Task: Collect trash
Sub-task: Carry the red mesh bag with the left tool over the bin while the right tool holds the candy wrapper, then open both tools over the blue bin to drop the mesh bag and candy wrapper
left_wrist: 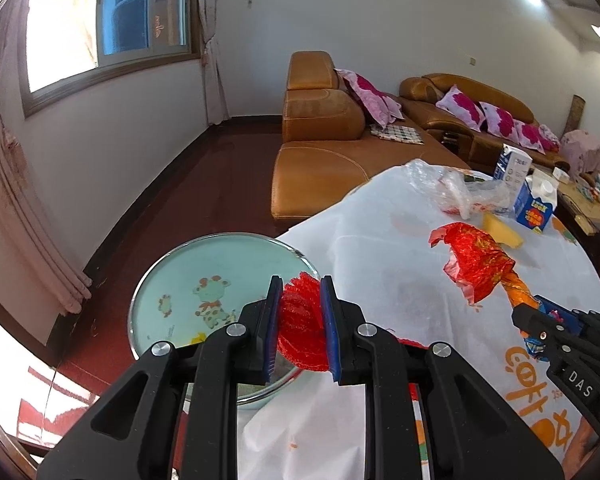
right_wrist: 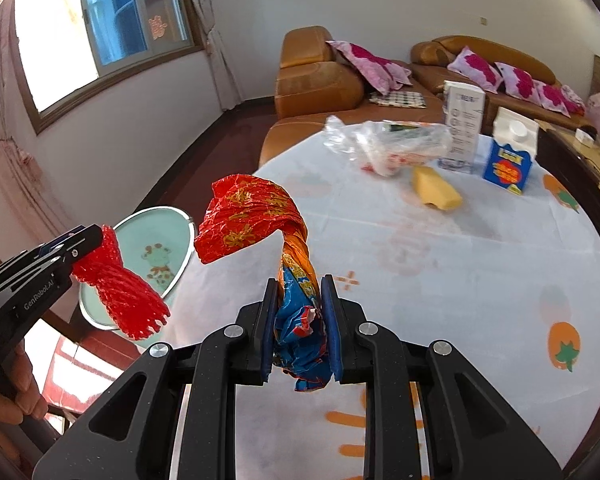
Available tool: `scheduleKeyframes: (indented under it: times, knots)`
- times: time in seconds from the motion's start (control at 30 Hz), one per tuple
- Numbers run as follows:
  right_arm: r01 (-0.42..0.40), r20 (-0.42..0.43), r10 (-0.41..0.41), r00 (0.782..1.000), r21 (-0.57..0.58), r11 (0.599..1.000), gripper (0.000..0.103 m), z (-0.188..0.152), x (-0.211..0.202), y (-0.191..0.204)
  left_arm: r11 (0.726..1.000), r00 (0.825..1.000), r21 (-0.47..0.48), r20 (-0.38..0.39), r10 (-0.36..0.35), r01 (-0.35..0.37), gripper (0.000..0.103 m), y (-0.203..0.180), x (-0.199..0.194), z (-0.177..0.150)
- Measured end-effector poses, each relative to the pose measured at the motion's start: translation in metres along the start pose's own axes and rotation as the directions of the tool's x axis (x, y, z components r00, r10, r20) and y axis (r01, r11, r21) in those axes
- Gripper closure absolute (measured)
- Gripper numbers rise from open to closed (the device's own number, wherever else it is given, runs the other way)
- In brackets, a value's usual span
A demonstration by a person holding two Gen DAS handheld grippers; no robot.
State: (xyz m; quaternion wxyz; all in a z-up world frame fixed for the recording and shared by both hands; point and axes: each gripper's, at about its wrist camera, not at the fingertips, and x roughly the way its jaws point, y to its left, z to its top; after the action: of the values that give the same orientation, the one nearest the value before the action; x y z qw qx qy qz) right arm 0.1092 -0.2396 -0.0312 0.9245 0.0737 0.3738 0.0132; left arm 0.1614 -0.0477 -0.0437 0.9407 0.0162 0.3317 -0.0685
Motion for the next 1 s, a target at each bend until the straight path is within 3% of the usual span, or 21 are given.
scheduleKeyframes:
  times: [0.63, 1.0]
  knots:
    - [-0.087, -0.012, 0.086, 0.996, -0.088, 0.992, 0.081, 0.015, 0.021, 0.076, 0.992, 0.996, -0.100, 0.007, 0.084, -0.083, 0.084, 0.069, -0.004, 0.001]
    - [-0.087, -0.022, 0.085, 0.996, -0.140, 0.986, 0.081, 0.028, 0.044, 0.112, 0.980, 0.991, -0.148, -0.004, 0.135, -0.134, 0.084, 0.106, 0.002, -0.003]
